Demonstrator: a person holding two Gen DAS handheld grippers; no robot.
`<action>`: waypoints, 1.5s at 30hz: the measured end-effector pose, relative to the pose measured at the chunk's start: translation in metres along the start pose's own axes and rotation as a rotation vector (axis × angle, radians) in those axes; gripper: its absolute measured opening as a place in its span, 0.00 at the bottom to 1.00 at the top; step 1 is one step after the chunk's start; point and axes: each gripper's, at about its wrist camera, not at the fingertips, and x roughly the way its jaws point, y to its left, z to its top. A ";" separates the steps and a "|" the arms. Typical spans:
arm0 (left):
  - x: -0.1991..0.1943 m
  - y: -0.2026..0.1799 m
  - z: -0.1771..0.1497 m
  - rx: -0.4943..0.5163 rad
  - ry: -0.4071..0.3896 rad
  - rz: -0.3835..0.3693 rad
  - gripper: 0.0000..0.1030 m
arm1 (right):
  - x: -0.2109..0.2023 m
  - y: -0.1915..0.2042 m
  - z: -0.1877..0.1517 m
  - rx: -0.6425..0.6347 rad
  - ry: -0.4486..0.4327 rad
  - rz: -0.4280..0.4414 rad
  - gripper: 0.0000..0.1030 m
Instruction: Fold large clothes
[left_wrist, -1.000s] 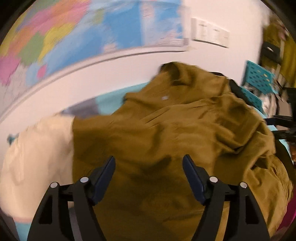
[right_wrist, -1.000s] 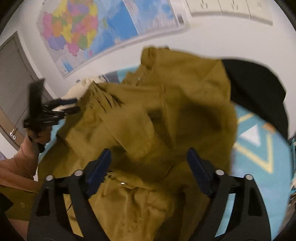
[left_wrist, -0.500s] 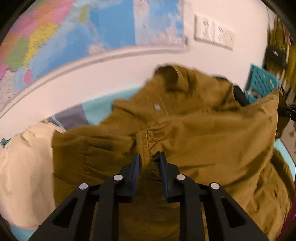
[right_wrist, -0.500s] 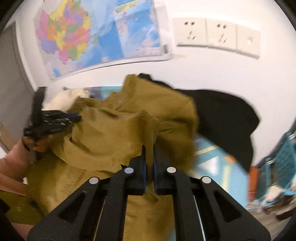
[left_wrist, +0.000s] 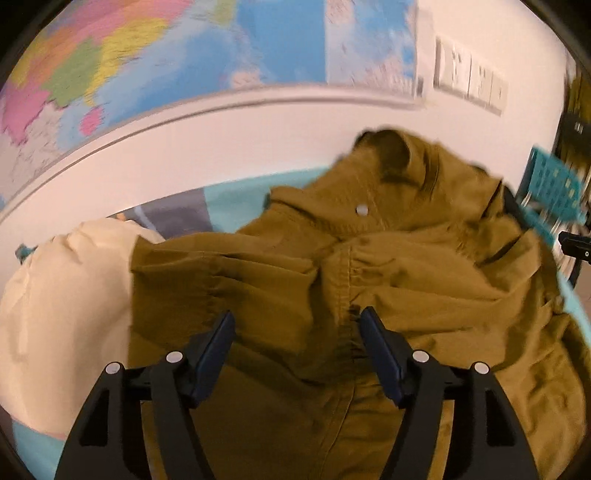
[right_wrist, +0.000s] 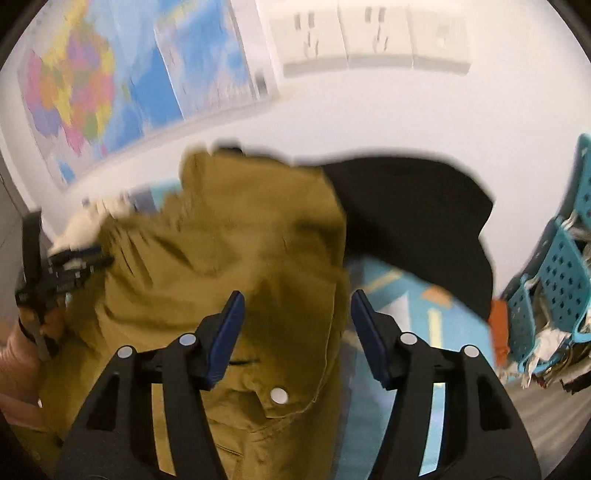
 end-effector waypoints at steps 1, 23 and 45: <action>-0.006 0.005 -0.003 -0.008 -0.015 0.009 0.66 | -0.005 0.005 0.001 -0.012 -0.024 0.021 0.59; -0.006 0.033 -0.033 0.005 0.008 0.086 0.65 | 0.055 0.053 -0.003 -0.066 0.066 0.150 0.53; -0.090 0.082 -0.116 -0.066 0.024 0.082 0.73 | -0.004 0.074 -0.055 -0.056 0.118 0.218 0.66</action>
